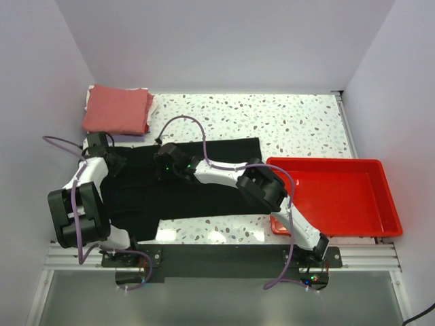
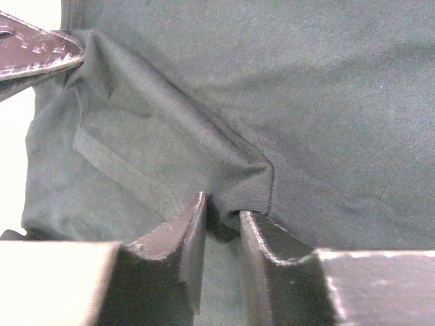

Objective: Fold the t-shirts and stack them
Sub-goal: Fold the tshirt

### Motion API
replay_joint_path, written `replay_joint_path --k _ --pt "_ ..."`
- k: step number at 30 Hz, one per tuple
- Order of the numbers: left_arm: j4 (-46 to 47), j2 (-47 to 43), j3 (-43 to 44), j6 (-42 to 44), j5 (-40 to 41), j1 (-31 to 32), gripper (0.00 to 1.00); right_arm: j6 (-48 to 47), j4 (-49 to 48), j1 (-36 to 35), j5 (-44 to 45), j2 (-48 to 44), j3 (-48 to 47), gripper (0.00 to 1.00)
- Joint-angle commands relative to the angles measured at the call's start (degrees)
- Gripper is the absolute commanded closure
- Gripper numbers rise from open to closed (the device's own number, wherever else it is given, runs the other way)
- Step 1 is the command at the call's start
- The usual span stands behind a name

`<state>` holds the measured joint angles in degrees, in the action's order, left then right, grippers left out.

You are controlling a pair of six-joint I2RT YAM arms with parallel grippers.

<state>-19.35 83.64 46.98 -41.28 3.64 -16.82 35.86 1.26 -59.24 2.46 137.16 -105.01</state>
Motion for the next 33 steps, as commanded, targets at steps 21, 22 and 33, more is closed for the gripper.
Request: replay_joint_path --k 21,22,33 --pt "-12.9 -11.21 0.04 -6.53 6.38 -1.55 1.0 3.87 23.09 0.36 -13.88 -9.37 -6.52 0.86" --pt "-13.68 -12.26 -0.4 -6.88 6.29 -1.64 1.0 3.87 23.44 0.62 -14.67 -9.46 -6.43 0.86" --pt "-18.79 -17.18 -3.04 -8.55 10.33 -1.64 0.42 2.99 24.14 1.06 -16.61 -11.56 -2.13 0.41"
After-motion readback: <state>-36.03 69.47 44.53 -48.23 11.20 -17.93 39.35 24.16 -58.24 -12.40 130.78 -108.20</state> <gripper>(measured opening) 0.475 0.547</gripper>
